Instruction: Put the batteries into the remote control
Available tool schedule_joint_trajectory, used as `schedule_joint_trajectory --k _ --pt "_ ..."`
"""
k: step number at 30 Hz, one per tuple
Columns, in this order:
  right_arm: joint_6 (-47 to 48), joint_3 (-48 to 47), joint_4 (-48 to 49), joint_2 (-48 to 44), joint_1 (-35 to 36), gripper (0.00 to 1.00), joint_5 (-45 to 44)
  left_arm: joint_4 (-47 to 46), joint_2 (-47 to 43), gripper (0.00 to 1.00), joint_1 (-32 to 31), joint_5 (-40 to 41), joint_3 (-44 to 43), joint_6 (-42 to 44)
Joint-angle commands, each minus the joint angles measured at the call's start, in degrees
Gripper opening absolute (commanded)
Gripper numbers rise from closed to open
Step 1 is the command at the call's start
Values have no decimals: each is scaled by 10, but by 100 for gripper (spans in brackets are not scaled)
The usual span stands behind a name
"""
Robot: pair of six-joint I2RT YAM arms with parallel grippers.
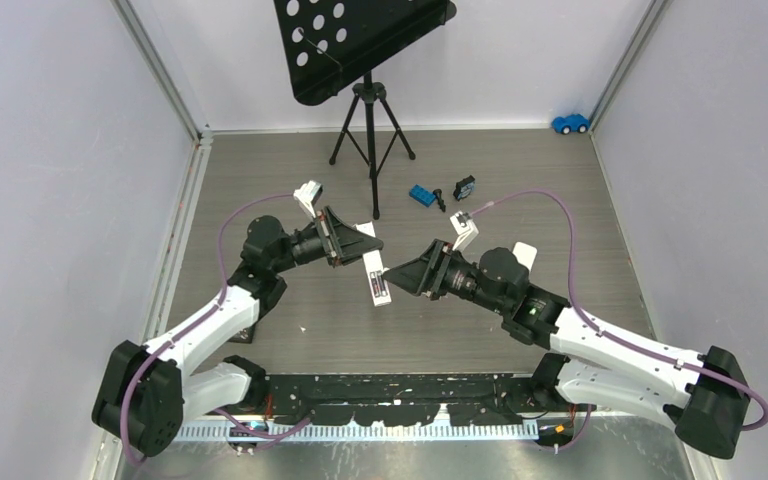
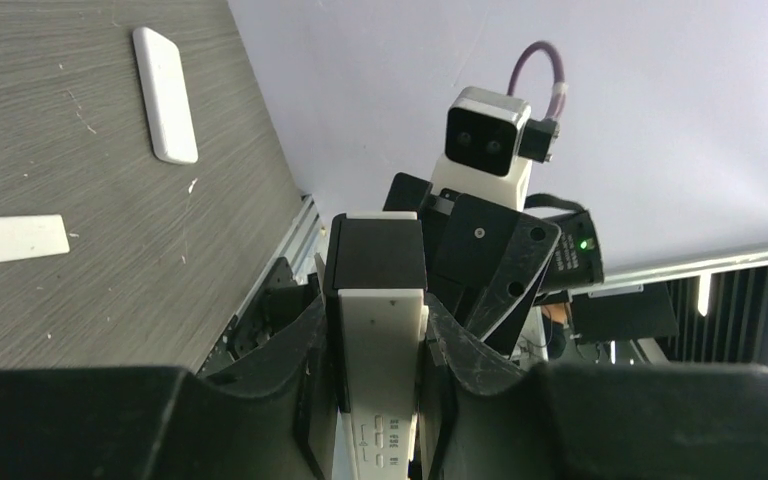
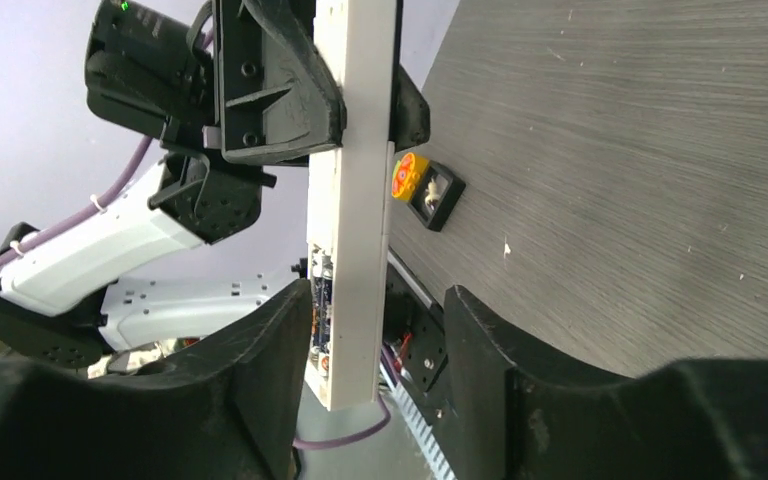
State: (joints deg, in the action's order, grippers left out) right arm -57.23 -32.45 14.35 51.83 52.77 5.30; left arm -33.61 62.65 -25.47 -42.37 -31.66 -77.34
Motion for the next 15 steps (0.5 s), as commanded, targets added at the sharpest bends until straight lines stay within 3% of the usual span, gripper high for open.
schedule_joint_trajectory --k 1,5,12,13,15 --pt "84 -56 -48 15 0 53 46 -17 0 0 2 -39 -28 33" --pt "94 -74 -52 43 0 46 62 -19 1 0 2 -41 -28 30" --pt "125 -92 -96 69 0 24 50 -24 -1 0 2 -38 -31 17" --pt "130 -97 -108 70 0 23 46 -23 -1 0 3 -34 -31 20" --pt "139 -114 -135 71 0 34 46 -3 -2 0 3 -20 -30 34"
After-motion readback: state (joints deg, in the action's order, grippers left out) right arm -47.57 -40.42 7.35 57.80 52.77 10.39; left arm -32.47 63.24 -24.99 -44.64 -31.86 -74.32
